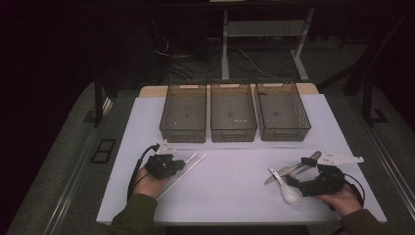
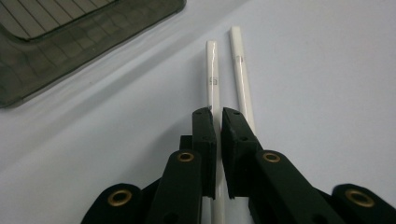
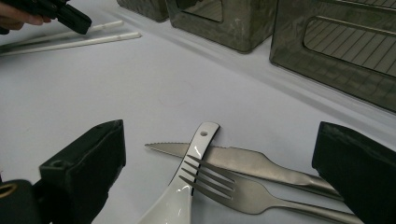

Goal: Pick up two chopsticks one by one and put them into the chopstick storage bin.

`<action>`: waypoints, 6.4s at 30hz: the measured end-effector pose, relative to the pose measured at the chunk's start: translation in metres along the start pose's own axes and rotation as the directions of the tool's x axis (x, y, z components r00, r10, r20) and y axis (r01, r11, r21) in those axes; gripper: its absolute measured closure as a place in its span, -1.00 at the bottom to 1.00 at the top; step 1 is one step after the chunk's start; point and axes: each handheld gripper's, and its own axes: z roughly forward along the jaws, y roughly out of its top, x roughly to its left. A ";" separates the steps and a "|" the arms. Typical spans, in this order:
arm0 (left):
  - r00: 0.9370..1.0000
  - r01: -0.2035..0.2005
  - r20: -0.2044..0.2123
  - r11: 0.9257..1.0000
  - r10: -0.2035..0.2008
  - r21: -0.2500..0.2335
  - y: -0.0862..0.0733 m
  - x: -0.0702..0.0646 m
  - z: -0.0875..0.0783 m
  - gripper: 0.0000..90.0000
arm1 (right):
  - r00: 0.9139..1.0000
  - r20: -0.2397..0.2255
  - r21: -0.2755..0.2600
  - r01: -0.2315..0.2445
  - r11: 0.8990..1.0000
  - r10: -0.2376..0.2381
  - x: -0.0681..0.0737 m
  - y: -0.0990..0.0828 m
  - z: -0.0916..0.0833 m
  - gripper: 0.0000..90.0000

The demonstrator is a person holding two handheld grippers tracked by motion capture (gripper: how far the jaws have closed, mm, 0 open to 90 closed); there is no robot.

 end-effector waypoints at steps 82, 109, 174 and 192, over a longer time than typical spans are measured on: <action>0.999 -0.008 -0.037 0.900 -0.008 -0.437 0.188 0.072 -0.088 0.86 | 1.000 -0.013 -0.009 -0.014 1.000 0.014 -0.001 -0.002 -0.001 -0.94; 0.993 0.036 -0.102 0.964 -0.065 -0.262 0.171 0.118 -0.003 0.85 | 0.999 -0.025 -0.014 -0.030 0.999 0.030 -0.004 -0.003 -0.002 -0.94; 0.998 0.042 -0.027 0.954 -0.052 -0.296 0.154 0.065 -0.012 -0.09 | 1.000 -0.002 -0.006 0.006 1.000 -0.006 -0.002 -0.004 -0.002 -0.94; 1.000 -0.010 -0.003 0.949 0.010 -0.316 0.109 0.022 -0.038 -0.34 | 1.000 -0.005 0.000 -0.004 1.000 0.004 -0.001 -0.004 -0.003 -0.94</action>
